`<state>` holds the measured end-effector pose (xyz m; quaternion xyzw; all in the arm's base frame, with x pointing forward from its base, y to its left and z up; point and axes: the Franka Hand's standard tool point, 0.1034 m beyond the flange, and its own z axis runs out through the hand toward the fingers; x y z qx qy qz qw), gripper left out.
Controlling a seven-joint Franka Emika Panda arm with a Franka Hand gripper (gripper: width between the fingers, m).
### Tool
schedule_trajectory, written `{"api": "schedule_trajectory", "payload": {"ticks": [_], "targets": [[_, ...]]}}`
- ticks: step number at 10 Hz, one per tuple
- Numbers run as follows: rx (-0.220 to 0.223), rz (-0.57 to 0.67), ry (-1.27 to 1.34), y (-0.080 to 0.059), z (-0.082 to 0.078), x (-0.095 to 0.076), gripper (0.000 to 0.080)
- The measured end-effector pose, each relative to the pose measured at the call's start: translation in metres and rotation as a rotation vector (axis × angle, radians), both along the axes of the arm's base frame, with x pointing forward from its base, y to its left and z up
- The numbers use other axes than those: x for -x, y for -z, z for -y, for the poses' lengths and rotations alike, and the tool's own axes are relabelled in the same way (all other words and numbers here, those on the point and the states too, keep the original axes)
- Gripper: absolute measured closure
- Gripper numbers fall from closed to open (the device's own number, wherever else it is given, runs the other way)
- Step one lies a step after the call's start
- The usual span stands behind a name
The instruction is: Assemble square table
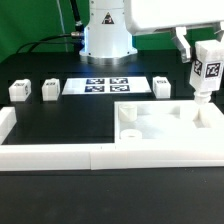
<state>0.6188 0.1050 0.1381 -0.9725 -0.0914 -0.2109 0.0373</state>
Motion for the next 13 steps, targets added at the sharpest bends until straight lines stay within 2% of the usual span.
{"api": "schedule_trajectory", "payload": {"ticks": [2,7,13], "targets": [[-0.003,0.001,0.004,0.012,0.001,-0.004,0.0508],[-0.004,-0.022,-0.008,0.037,-0.008,0.005,0.0508],[-0.008,-0.032,-0.006,0.055,-0.01,-0.001,0.0508]]}}
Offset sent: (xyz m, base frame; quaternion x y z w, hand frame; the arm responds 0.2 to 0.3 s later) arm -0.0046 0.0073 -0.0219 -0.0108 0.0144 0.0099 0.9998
